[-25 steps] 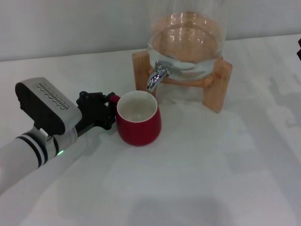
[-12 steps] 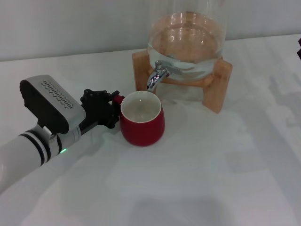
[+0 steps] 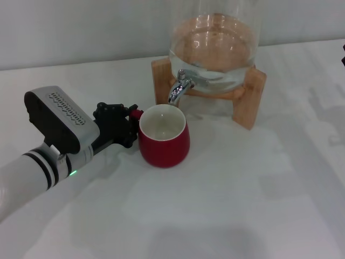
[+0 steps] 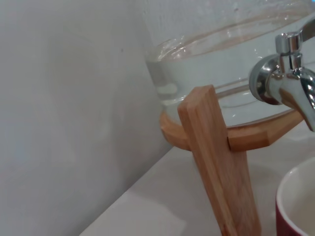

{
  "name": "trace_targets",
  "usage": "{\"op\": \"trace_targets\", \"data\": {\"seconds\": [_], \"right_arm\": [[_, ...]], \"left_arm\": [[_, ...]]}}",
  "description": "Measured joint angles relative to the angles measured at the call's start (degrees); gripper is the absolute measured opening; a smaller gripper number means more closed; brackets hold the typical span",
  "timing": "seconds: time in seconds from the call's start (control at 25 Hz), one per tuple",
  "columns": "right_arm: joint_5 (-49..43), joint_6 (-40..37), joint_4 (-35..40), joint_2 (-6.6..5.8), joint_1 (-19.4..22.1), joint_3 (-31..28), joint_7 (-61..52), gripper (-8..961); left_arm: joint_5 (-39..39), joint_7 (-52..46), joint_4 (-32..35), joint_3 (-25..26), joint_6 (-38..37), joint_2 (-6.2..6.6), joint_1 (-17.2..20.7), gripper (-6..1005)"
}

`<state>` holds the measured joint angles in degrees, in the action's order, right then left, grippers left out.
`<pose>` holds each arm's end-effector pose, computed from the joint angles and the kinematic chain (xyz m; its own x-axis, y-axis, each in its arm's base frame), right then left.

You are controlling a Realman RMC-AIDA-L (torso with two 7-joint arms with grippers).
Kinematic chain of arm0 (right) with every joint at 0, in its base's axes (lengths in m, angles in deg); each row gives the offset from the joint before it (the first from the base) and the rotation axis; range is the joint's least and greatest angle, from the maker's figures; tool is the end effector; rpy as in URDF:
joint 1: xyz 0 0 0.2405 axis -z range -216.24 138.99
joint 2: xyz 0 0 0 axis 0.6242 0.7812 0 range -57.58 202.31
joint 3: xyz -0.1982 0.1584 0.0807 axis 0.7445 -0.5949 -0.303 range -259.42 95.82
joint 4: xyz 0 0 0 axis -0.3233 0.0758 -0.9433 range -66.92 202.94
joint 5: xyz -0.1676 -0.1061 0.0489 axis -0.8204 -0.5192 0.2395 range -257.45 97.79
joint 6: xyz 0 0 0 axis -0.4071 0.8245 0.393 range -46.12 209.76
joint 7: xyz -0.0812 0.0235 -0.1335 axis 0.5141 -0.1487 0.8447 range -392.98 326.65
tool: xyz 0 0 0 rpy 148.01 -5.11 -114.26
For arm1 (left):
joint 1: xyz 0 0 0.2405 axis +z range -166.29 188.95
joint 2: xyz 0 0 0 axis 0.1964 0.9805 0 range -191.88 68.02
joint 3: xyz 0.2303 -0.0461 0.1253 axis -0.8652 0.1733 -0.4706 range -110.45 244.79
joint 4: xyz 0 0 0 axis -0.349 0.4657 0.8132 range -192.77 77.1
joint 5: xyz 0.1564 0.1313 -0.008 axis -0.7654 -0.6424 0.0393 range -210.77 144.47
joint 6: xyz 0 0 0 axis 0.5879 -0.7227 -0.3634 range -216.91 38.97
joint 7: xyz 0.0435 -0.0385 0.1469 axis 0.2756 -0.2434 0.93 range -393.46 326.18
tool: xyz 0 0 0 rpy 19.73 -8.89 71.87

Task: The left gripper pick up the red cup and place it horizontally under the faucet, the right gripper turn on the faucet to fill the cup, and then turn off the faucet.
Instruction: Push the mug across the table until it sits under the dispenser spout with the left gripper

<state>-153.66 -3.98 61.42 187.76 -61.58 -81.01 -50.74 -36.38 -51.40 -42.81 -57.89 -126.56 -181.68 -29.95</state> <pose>0.3515 0.3135 0.0473 0.5872 0.2611 -0.7662 -0.7874 -0.0351 -0.6154 -0.2310 0.3928 -0.1300 0.9635 0.0011 0.2678 0.1782 -0.7489 -0.6383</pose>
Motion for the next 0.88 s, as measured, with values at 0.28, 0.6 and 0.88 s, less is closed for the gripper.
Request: {"op": "trace_targets", "data": {"seconds": [0.28,0.6,0.88], "right_arm": [[0.00,-0.23,0.00,0.00,0.01,0.00,0.00,725],[0.00,-0.35,0.00,0.00,0.07,0.00,0.00,725],[0.00,-0.77,-0.02,0.00,0.25,0.00,0.00,725]], "left_arm": [[0.28,0.21,0.03,0.08,0.08,-0.04,0.37,147],[0.29,0.21,0.09,0.06,0.08,-0.04,0.55,213],[0.29,0.09,0.10,0.02,0.07,-0.04,0.68,233]]}}
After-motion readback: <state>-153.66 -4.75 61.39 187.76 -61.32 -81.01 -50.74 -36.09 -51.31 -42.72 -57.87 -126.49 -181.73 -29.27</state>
